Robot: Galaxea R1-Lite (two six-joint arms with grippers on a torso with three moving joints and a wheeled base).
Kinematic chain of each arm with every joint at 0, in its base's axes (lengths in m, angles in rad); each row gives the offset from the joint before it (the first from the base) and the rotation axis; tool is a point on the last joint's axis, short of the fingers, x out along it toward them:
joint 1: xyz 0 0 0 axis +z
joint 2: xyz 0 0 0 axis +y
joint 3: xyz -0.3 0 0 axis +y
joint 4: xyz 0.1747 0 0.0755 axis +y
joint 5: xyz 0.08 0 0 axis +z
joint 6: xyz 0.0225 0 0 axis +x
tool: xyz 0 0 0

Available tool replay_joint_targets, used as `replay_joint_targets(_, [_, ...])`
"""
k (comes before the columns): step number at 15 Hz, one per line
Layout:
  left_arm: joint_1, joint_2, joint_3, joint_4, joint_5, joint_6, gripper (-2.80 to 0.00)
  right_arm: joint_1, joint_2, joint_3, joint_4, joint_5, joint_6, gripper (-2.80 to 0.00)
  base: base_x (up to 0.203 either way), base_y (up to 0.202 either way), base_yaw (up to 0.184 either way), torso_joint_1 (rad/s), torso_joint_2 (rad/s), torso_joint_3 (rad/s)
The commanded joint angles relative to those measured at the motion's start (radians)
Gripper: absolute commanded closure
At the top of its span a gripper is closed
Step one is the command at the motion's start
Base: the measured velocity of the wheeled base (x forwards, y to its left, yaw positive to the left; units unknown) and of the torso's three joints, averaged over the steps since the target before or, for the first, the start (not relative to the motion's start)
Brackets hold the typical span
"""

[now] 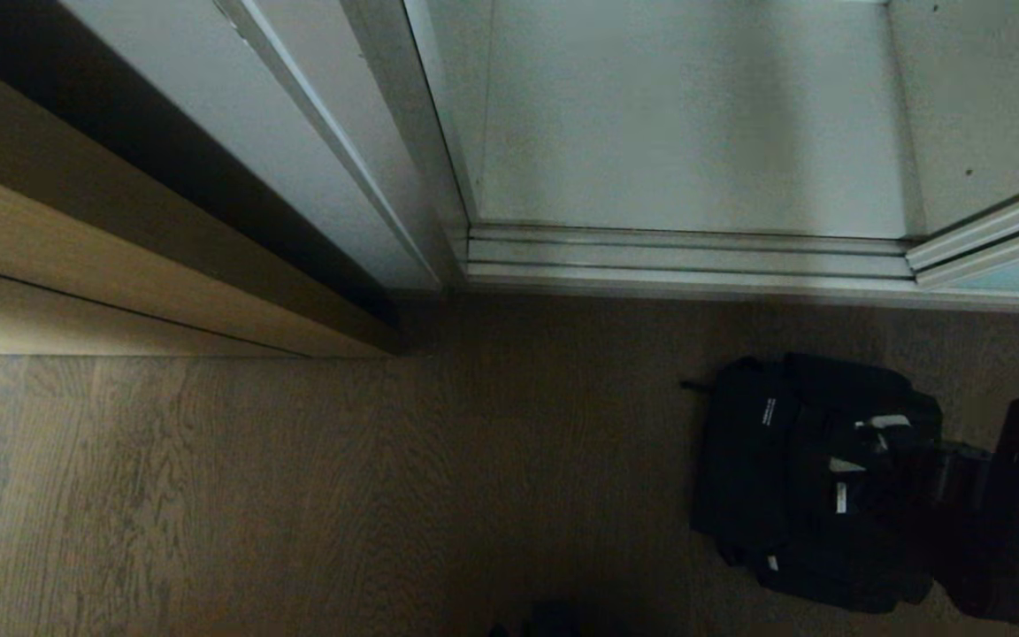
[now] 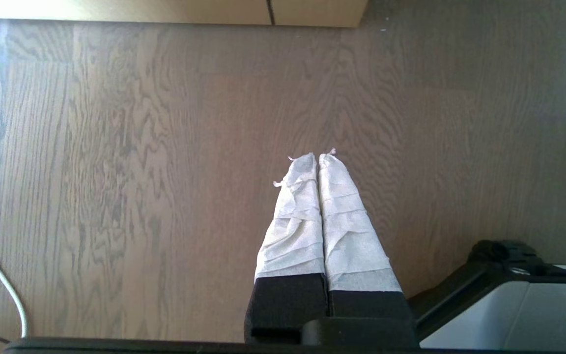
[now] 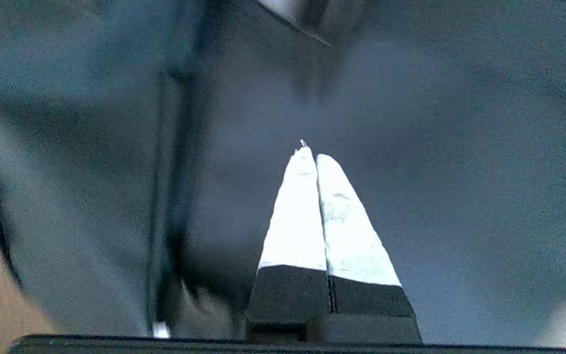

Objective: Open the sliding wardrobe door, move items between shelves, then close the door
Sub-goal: Place the bag on the higher shelf

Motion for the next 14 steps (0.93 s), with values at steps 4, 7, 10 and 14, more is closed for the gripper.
replay_joint_targets(4, [0.000,0.001,0.000,0.000,0.000,0.001,0.00,0.058,0.072,-0.187,0.074,-0.016,-0.014,-2.80,0.000,0.000,0.000,0.000,0.00,0.000])
replay_joint_targets(7, [0.000,0.001,0.000,0.000,0.000,0.000,0.00,0.058,0.133,-0.310,0.075,-0.009,-0.019,-2.80,0.000,0.000,0.000,0.000,0.00,0.000])
replay_joint_targets(10, [0.001,0.001,0.000,0.000,0.000,-0.001,0.00,0.058,0.197,-0.447,0.143,-0.007,-0.041,-2.80,0.000,0.000,0.000,0.000,0.00,0.000])
replay_joint_targets(14, [0.001,0.001,0.000,0.000,0.000,-0.001,0.00,0.075,0.284,-0.568,0.187,-0.009,-0.086,-2.80,0.000,0.000,0.000,0.000,0.00,0.000])
